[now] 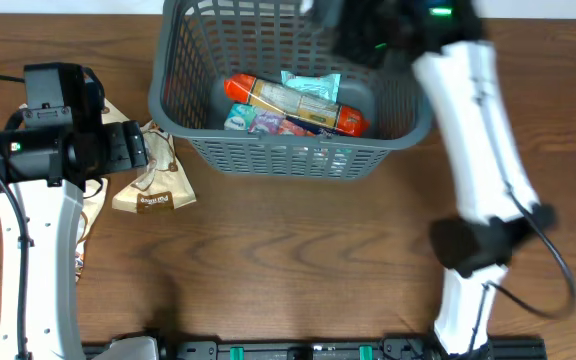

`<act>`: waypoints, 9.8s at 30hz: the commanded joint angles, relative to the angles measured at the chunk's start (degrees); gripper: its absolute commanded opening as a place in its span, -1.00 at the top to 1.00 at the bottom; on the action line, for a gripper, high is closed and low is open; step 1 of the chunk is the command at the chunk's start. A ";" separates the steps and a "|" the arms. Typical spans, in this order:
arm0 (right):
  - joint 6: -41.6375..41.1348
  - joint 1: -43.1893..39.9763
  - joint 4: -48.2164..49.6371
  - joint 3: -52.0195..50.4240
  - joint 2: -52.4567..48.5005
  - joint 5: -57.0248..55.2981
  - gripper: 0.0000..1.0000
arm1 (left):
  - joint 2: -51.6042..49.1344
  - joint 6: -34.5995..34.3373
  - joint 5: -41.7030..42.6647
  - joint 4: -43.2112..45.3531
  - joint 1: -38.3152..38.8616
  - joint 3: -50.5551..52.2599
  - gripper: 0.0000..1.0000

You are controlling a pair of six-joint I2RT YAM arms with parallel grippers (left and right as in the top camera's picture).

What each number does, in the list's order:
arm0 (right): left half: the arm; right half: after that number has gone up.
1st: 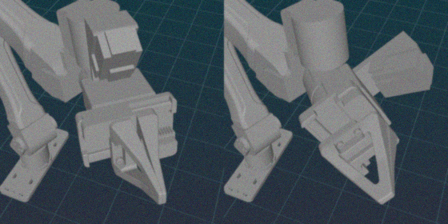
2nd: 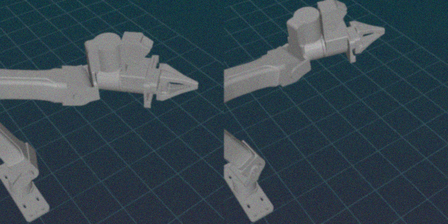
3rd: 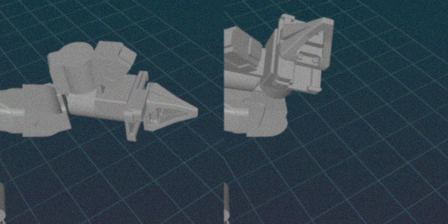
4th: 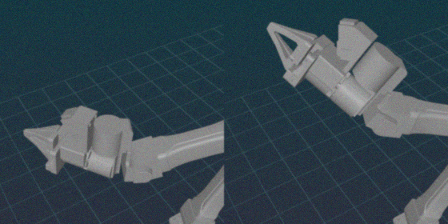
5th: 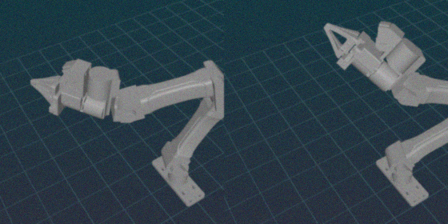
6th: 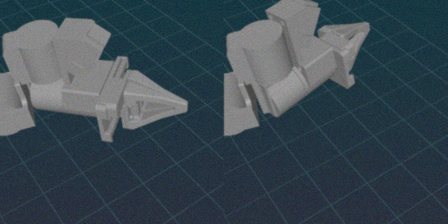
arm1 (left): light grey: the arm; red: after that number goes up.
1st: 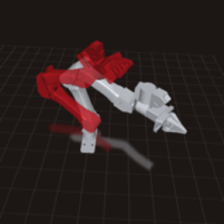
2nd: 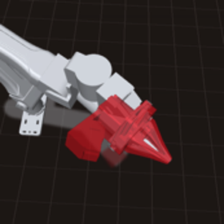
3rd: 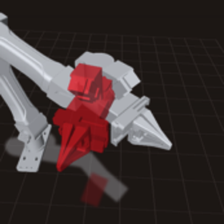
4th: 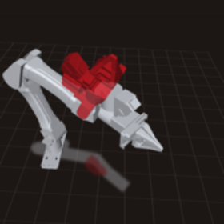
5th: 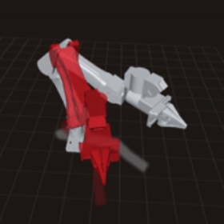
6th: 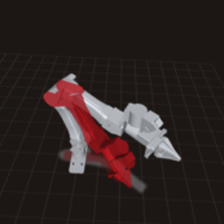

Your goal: Pack container

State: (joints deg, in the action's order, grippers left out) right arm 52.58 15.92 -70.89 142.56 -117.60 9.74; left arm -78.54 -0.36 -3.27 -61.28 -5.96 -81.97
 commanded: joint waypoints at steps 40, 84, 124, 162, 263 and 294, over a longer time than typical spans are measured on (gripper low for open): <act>-35.60 -34.60 -10.34 0.87 1.22 -0.24 -0.39 | -34.64 5.05 5.81 12.24 -0.13 0.33 -0.97; -35.58 -34.23 -12.50 0.87 1.22 -0.24 -0.36 | -0.31 3.54 -0.22 7.82 -0.13 -0.39 0.80; -34.07 -34.38 -13.31 0.87 1.22 -0.33 -0.36 | 6.29 17.73 8.63 32.65 19.23 -10.99 0.89; -34.10 -34.38 -13.79 0.87 1.22 -0.26 -0.33 | 5.75 21.92 -5.25 26.84 19.71 -10.99 0.89; -33.66 -34.32 -13.92 0.87 1.22 1.88 -0.34 | -5.05 34.16 5.79 11.06 16.04 -10.99 -0.15; -33.66 -34.32 -13.60 0.87 1.22 1.88 -0.34 | -5.05 34.14 5.77 0.20 16.04 -10.99 -0.15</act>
State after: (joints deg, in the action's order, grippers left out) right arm 18.46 -18.63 -84.58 143.46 -115.87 10.74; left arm -83.35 33.01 3.03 -58.65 9.98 -93.58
